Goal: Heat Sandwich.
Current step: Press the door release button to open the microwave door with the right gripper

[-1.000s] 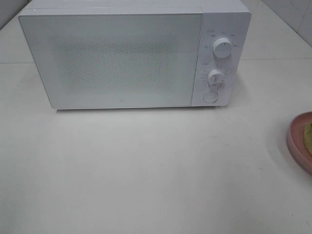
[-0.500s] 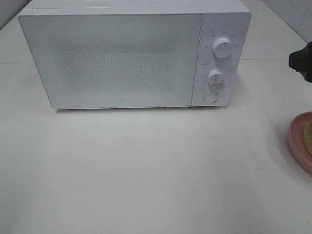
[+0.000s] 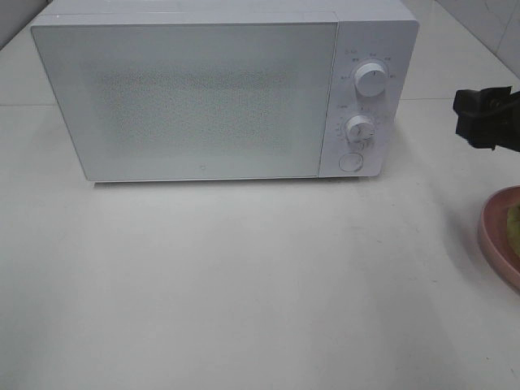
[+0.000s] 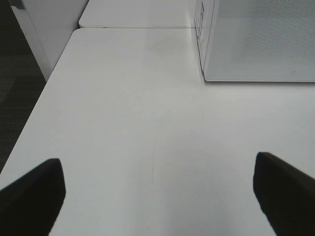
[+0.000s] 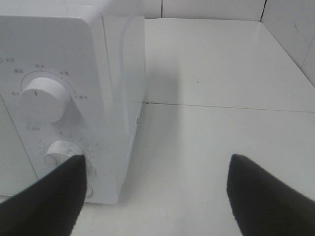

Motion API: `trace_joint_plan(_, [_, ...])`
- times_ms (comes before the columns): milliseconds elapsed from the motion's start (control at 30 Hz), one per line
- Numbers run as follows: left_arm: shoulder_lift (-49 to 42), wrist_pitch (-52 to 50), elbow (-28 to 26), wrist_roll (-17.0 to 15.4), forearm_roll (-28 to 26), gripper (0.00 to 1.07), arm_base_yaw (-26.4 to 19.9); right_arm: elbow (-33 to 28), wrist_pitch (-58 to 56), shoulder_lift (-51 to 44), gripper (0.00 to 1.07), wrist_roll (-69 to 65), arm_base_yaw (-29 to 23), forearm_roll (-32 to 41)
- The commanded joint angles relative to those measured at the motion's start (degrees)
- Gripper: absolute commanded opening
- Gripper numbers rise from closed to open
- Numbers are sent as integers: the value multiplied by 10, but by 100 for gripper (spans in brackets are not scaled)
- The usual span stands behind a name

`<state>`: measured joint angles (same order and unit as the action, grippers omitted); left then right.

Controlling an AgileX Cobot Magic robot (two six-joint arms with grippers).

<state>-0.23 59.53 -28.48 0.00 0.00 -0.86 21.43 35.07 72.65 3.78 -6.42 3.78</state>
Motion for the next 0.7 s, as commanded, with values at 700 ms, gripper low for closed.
trace_joint_plan(700, [-15, -2, 1, 0, 0, 98, -2, -43, 248, 132, 76, 137, -256, 303])
